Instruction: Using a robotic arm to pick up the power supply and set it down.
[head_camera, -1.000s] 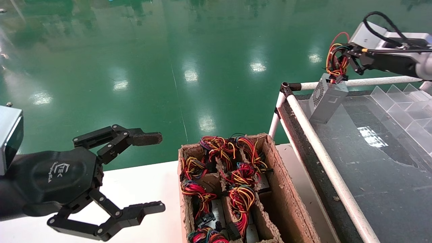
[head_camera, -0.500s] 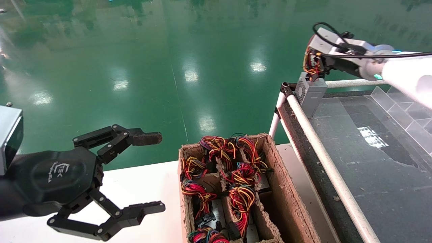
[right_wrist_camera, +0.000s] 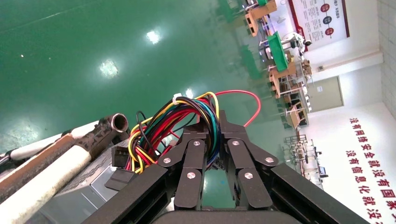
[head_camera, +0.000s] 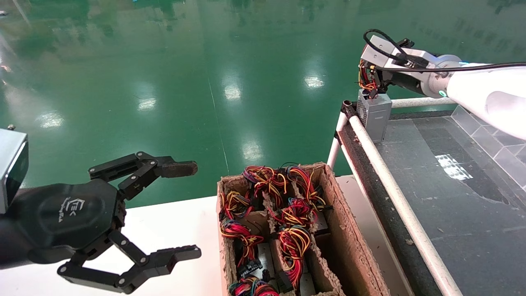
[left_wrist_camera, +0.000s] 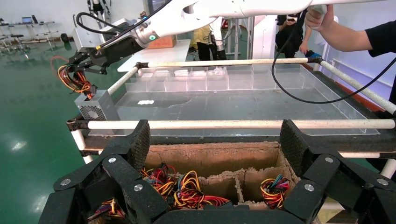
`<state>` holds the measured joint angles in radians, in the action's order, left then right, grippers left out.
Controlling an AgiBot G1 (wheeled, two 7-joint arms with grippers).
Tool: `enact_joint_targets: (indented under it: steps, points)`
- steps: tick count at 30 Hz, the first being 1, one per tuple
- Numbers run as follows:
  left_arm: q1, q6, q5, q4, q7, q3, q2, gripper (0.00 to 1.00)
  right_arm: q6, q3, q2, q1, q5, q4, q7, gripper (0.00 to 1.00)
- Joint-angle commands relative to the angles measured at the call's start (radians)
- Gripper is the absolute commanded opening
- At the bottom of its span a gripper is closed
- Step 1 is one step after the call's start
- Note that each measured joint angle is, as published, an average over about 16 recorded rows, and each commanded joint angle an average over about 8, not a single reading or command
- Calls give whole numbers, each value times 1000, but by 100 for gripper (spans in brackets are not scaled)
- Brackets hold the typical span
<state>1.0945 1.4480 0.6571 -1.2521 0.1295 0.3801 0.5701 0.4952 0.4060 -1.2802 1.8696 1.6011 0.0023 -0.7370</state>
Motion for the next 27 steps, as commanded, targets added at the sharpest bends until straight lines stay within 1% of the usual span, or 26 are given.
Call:
enact_joint_targets:
  steps: [1,9,17,23,27]
  points:
    - [0,0,0,0,0,0,0,100,-1,1,1,-1,1,-4,0,100]
    - [0,0,0,0,0,0,0,100,4,5,18,5,6,-8,3,100]
    - [0,0,0,0,0,0,0,100,32,8,38,19,11,-17,19,100]
    - [0,0,0,0,0,0,0,100,75,12,56,39,16,-30,48,100]
    - [0,0,0,0,0,0,0,100,130,-8,83,62,-12,-31,89,100]
